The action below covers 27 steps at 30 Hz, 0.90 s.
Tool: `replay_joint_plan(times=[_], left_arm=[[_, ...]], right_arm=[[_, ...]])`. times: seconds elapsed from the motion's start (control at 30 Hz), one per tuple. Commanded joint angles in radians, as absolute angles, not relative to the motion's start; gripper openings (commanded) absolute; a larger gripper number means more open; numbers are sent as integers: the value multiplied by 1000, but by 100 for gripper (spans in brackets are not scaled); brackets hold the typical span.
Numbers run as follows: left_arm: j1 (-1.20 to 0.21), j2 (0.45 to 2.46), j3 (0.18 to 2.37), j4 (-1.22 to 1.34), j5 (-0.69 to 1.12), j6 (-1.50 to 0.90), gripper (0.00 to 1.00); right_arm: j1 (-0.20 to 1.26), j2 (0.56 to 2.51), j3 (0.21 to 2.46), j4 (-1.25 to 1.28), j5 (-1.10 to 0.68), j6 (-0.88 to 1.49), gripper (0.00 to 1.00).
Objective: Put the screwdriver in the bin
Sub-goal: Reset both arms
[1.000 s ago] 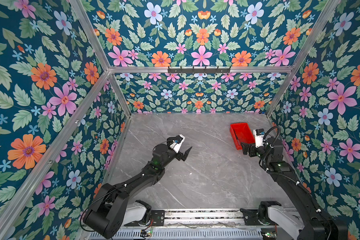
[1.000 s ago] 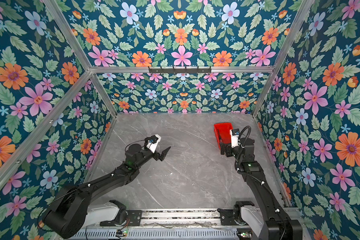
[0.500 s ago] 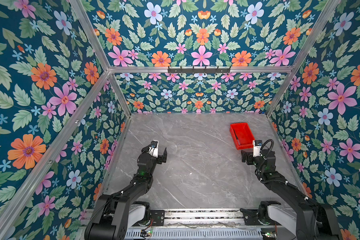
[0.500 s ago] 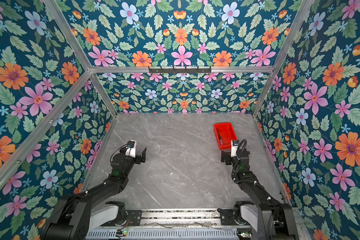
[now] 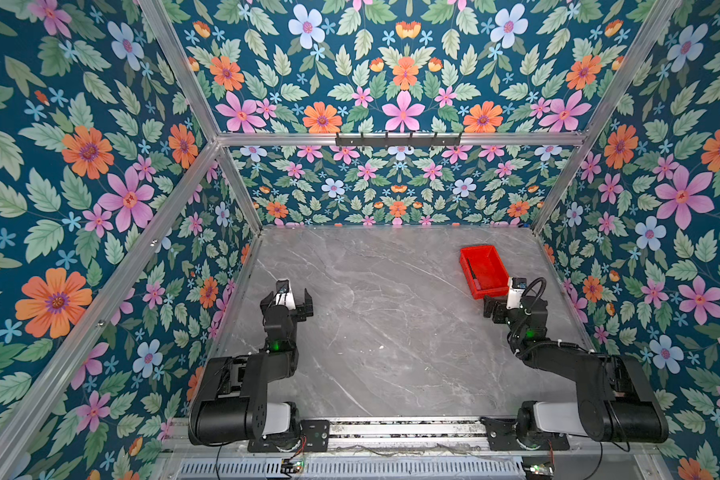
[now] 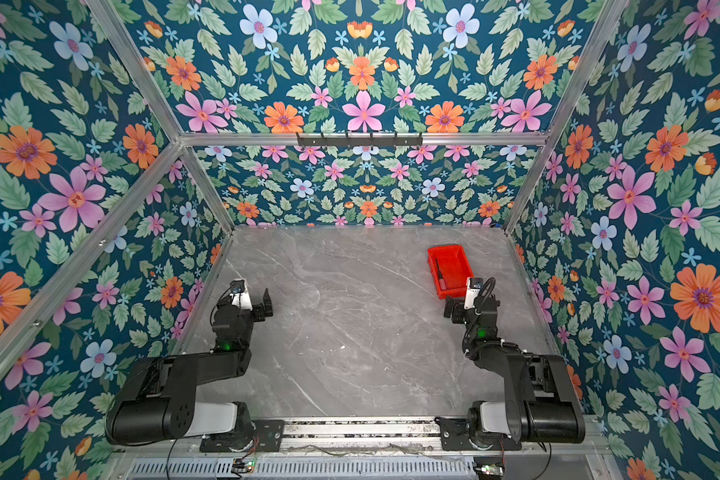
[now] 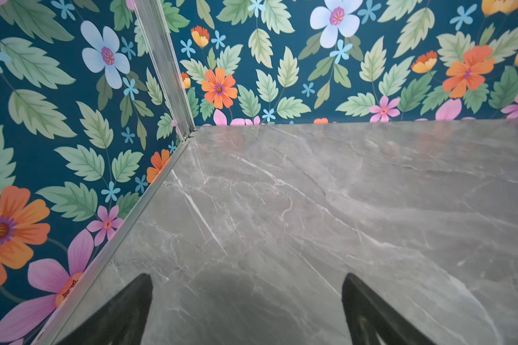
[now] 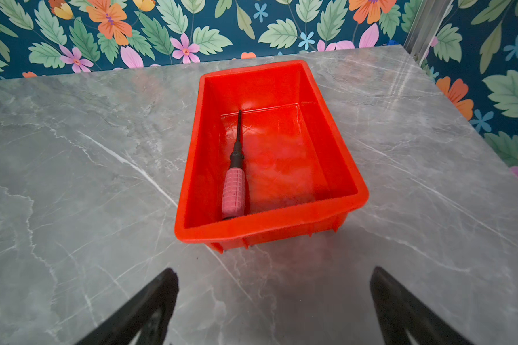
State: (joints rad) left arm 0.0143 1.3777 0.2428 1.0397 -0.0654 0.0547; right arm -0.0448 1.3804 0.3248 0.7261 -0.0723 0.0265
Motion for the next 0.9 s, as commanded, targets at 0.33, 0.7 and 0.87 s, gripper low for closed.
replay_joint_plan(times=[0.33, 0.7, 0.87], left_arm=[[17, 1592, 303, 1163, 4, -15, 100], [8, 1607, 295, 1210, -6, -6, 100], [8, 1609, 299, 1206, -7, -6, 100]], right_arm=[[-62, 1428, 330, 831, -94, 59, 99], [-62, 1429, 330, 833, -92, 58, 99], [-62, 1429, 330, 833, -92, 56, 99]])
